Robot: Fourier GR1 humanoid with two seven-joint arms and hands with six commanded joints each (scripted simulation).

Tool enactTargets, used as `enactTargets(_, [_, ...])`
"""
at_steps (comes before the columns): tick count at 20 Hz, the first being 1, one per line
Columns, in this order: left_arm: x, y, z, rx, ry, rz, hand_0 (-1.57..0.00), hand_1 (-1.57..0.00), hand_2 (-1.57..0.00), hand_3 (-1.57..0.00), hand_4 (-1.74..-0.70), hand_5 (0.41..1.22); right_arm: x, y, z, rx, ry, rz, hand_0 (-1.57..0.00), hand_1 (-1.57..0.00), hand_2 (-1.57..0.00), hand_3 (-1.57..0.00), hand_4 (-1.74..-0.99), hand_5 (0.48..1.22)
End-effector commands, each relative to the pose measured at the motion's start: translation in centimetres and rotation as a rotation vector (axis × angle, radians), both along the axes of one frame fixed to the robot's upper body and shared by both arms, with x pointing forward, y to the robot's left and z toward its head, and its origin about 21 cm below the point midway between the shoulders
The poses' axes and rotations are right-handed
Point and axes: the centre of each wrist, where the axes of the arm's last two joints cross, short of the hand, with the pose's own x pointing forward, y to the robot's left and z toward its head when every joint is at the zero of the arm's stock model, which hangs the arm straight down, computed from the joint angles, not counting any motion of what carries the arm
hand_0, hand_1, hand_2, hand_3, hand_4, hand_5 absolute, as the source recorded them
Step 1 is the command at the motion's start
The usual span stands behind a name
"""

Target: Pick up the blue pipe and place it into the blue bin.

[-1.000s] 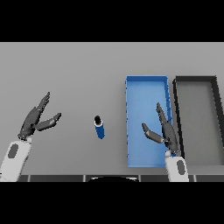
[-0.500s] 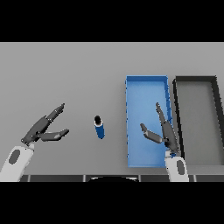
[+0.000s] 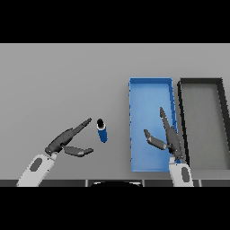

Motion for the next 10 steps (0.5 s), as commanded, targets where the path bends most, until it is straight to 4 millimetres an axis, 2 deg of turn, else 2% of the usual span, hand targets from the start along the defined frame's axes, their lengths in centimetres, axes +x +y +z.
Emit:
enactTargets(1, [0.1, -0.6, -0.2, -0.011, 0.003, -0.007, 0.00, 0.00, 0.00, 0.00, -1.19, 0.463, 0.3, 0.0, 0.2, 0.006, -0.002, -0.002, 0.00, 0.00, 0.00, 0.00, -1.228, 0.621])
enactTargets(5, [0.9, -3.5, -2.0, -0.018, 0.051, -0.016, 0.00, 0.00, 0.00, 0.00, -1.20, 0.467, 0.3, -0.3, 0.2, 0.002, 0.000, -0.007, 0.00, 0.00, 0.00, 0.00, -1.229, 0.621])
enactTargets(8, [1.9, -4.7, -2.6, -0.056, 0.064, -0.028, 0.00, 0.00, 0.00, 0.00, -1.19, 0.469, 0.2, 0.2, 0.0, 0.004, 0.008, -0.014, 0.00, 0.00, 0.00, 0.00, -1.212, 0.610])
enactTargets(10, [2.3, -5.5, -3.3, -0.022, 0.059, -0.045, 0.00, 0.00, 0.00, 0.00, -1.15, 0.459, 0.1, 0.0, 0.0, 0.007, 0.018, -0.022, 0.00, 0.00, 0.00, 0.00, -1.206, 0.606])
